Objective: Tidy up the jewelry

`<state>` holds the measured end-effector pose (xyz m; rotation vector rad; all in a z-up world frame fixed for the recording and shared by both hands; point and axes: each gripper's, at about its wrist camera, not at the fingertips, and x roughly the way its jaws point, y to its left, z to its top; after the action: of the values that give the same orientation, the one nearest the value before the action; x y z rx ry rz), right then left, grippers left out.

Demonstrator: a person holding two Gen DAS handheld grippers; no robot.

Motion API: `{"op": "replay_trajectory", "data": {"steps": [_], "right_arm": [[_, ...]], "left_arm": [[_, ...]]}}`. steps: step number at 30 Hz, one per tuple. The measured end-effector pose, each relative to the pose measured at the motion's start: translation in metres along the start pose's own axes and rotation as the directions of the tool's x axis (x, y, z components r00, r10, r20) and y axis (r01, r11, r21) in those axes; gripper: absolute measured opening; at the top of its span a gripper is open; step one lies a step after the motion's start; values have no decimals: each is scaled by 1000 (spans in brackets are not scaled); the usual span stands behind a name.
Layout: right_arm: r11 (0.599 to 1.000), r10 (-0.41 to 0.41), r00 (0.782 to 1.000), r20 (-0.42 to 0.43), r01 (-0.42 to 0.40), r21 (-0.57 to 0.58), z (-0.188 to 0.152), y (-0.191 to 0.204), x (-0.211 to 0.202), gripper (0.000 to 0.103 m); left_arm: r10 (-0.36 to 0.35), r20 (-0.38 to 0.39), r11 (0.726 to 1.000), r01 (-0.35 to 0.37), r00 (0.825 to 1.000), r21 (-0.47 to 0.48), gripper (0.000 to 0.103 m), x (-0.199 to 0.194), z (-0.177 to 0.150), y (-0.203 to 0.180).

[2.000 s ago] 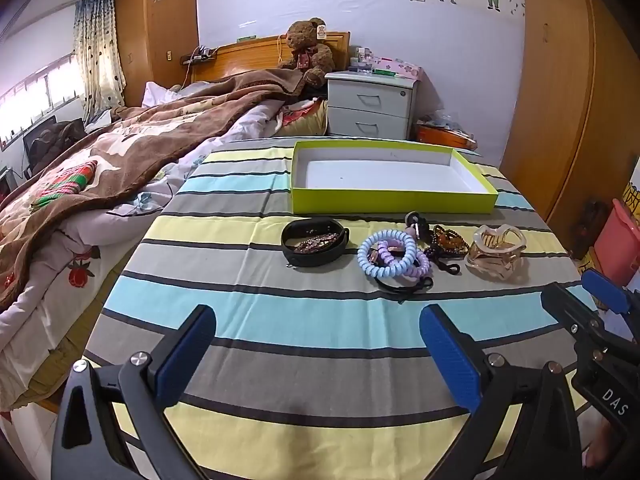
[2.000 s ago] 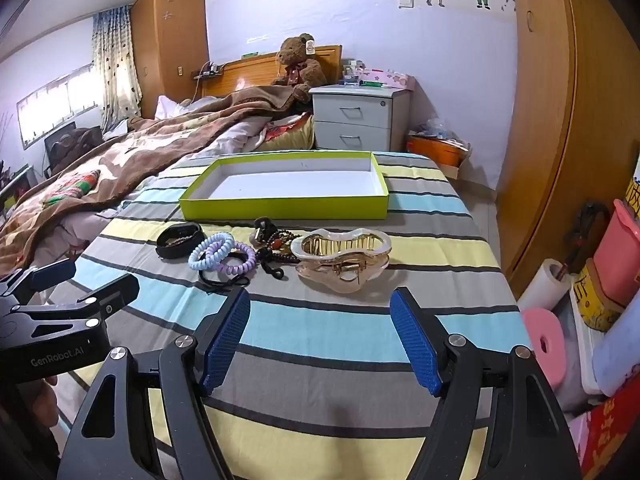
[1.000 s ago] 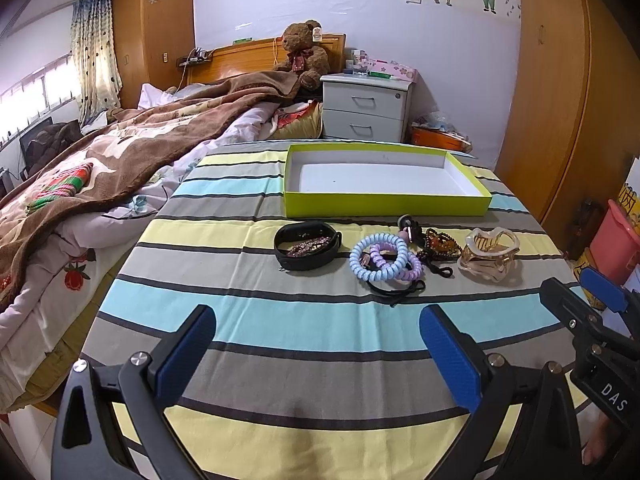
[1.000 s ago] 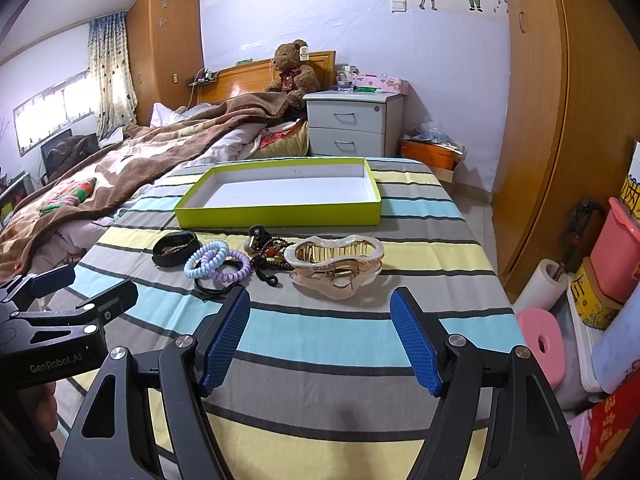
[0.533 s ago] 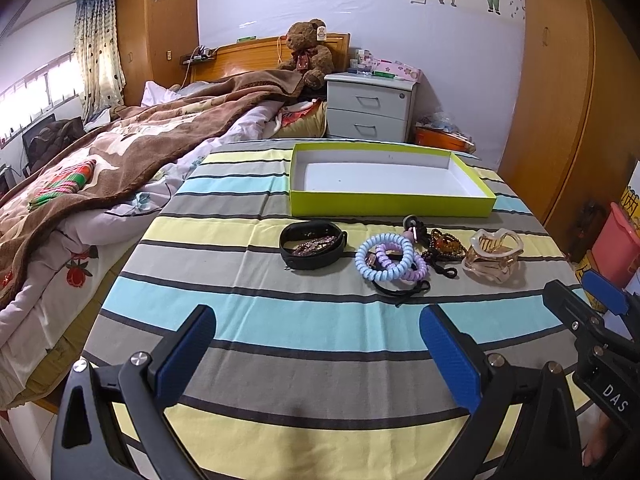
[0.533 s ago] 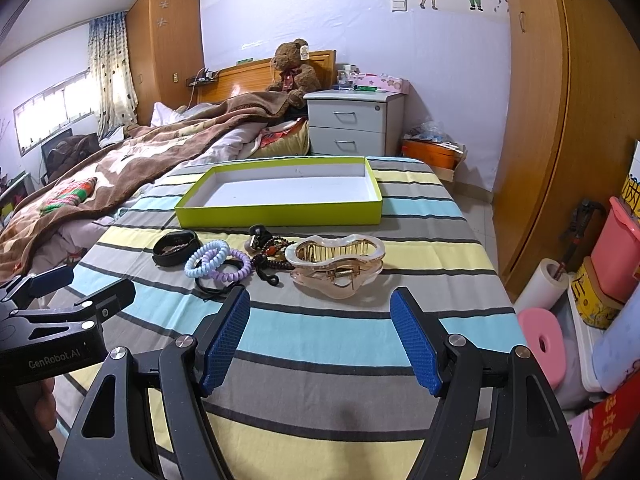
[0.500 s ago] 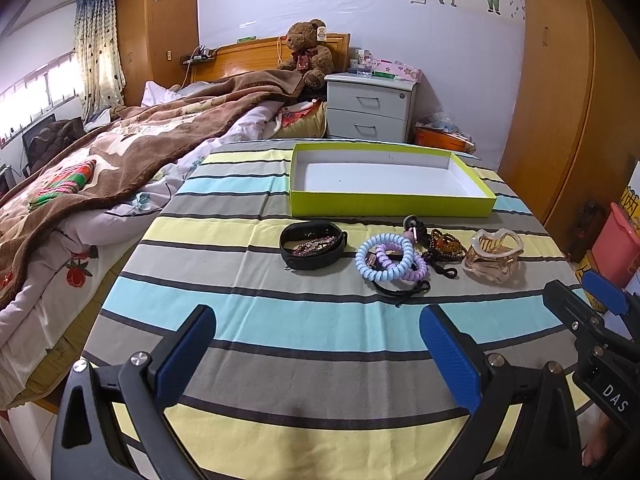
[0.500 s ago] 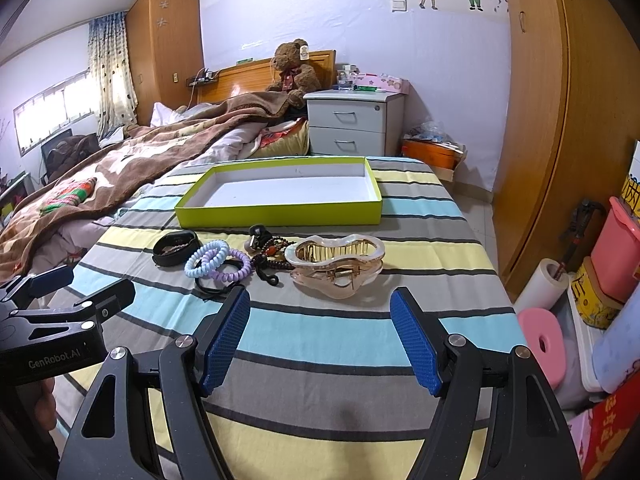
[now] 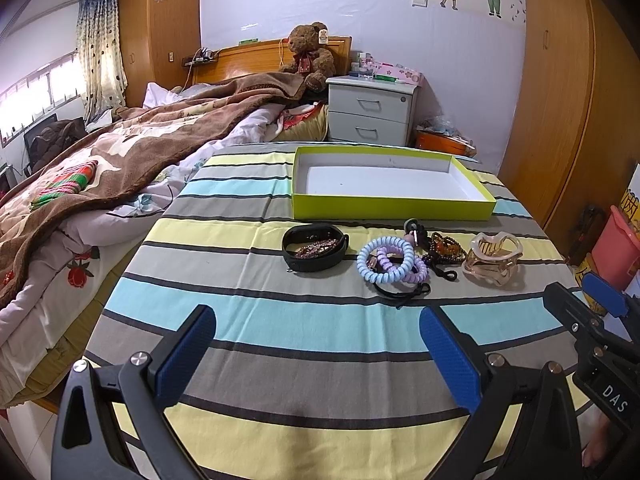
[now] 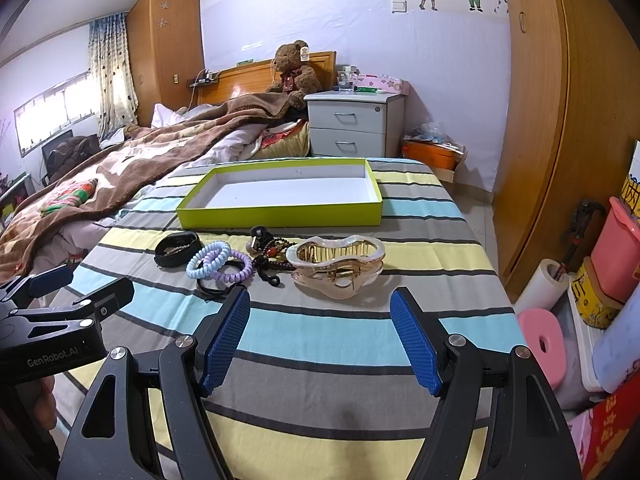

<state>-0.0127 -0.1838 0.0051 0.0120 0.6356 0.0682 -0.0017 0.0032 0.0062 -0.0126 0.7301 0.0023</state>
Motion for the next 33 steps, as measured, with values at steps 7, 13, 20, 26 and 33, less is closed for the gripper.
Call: {"op": "replay_trajectory", "data": {"steps": [7, 13, 20, 26, 33], "right_arm": [[1000, 1, 1000, -2, -1, 2, 0, 0, 0, 73], [1000, 1, 1000, -1, -1, 1, 0, -1, 1, 73], [1000, 0, 1000, -4, 0, 1, 0, -1, 1, 73], [1000, 4, 1000, -8, -4, -3, -1, 0, 2, 73], [1000, 8, 1000, -23, -9, -6, -2, -2, 9, 73]], "left_arm": [[-2, -2, 1000, 2, 1000, -2, 103, 0, 0, 1], [-1, -2, 1000, 1, 1000, -3, 103, -1, -1, 1], [-2, -4, 1000, 2, 1000, -5, 103, -1, -1, 2], [-5, -17, 1000, 5, 1000, -13, 103, 4, -1, 2], [-16, -44, 1000, 15, 999, -14, 103, 13, 0, 4]]}}
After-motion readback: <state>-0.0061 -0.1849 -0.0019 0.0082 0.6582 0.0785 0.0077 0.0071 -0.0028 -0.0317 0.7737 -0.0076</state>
